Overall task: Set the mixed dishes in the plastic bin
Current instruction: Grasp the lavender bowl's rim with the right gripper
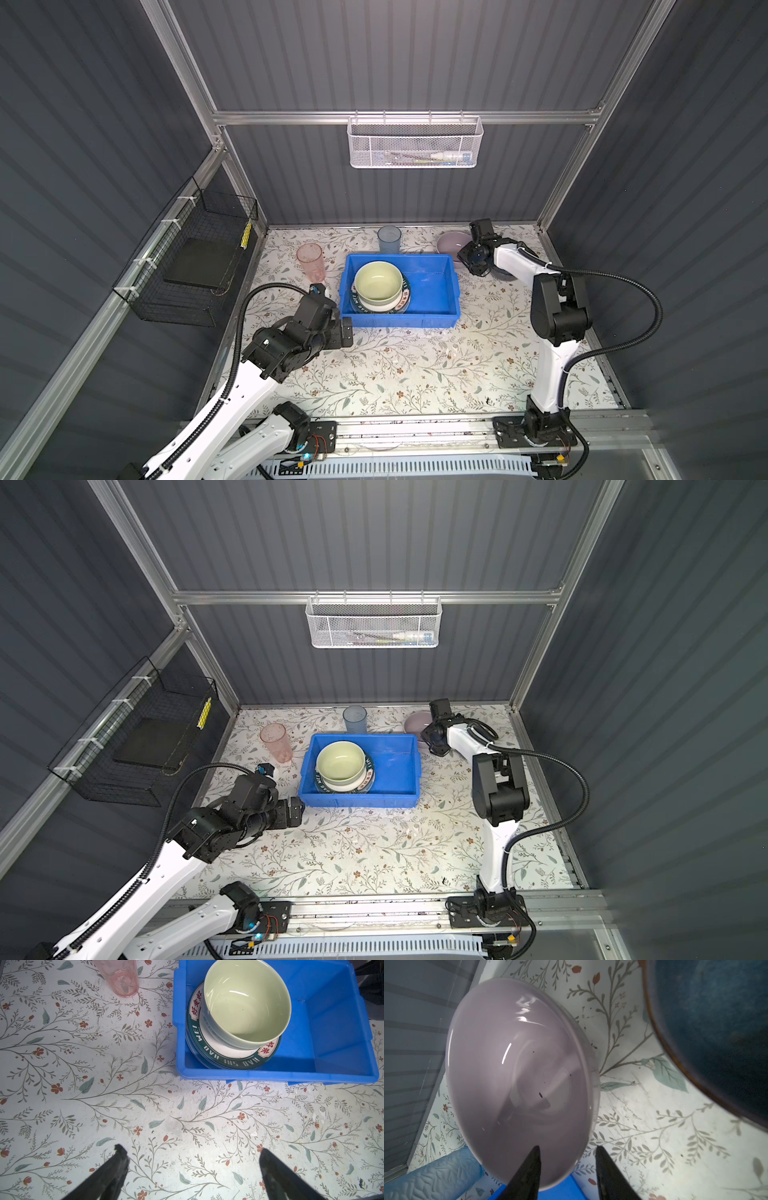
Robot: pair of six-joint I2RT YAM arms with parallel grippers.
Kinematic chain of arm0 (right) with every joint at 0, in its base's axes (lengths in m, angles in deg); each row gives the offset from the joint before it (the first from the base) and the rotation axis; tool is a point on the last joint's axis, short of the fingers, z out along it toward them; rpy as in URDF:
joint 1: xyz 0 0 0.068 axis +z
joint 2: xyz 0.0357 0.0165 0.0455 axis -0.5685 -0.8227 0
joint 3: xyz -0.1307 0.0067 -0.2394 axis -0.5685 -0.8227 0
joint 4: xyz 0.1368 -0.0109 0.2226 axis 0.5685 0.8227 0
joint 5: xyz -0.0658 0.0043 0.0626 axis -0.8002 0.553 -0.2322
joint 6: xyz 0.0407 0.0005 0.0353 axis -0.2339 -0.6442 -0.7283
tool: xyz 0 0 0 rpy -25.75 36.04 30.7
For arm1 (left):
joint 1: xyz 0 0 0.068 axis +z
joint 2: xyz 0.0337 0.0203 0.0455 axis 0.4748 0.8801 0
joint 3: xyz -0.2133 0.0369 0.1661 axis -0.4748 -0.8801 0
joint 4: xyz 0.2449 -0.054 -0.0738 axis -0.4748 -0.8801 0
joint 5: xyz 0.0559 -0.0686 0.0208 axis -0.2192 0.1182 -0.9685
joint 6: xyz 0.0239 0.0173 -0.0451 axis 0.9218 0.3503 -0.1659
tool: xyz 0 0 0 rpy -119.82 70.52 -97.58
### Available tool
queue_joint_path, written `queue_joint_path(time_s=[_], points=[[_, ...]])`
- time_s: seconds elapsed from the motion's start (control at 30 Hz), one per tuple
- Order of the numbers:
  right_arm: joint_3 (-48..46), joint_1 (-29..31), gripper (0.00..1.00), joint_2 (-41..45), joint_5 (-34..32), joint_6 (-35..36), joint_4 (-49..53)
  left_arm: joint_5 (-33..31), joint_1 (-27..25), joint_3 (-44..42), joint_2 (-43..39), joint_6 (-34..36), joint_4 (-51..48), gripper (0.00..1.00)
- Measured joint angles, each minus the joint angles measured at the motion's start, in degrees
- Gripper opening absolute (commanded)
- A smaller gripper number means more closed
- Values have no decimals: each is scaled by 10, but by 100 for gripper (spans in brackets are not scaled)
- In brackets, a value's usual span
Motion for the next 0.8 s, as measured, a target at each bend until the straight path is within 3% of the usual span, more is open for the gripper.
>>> queue_joint_path(time_s=[0.3,0.63,0.8], points=[[0,-5,36,-36,12,-13,-27,-6,0,0,-14,-6,-14,100],[0,-16,13,-37,15,-20,-34,-6,0,0,-15,-6,-19,100],[0,-15,7,-53,24,-17,-29,-6,0,5,-13,-6,-20,100]])
